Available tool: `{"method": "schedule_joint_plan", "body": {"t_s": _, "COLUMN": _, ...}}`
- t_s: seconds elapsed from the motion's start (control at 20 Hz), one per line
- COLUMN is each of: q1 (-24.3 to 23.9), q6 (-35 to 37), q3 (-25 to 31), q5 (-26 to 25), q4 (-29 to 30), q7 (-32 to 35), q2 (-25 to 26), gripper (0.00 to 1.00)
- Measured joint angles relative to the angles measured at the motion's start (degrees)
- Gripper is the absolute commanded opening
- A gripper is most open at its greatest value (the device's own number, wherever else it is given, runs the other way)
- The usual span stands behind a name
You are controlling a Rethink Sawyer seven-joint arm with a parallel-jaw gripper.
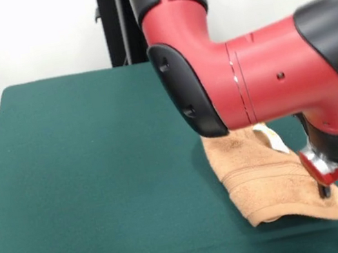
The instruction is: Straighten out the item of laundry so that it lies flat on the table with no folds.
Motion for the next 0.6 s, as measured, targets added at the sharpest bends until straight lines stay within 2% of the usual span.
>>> {"method": "schedule_joint_plan", "body": {"t_s": 0.6, "q1": 3.0, "q6": 0.0, "q3": -4.8, "q5": -0.5, "q4": -7.0, "q7": 3.2, "q2": 3.7, "gripper": 1.0}}
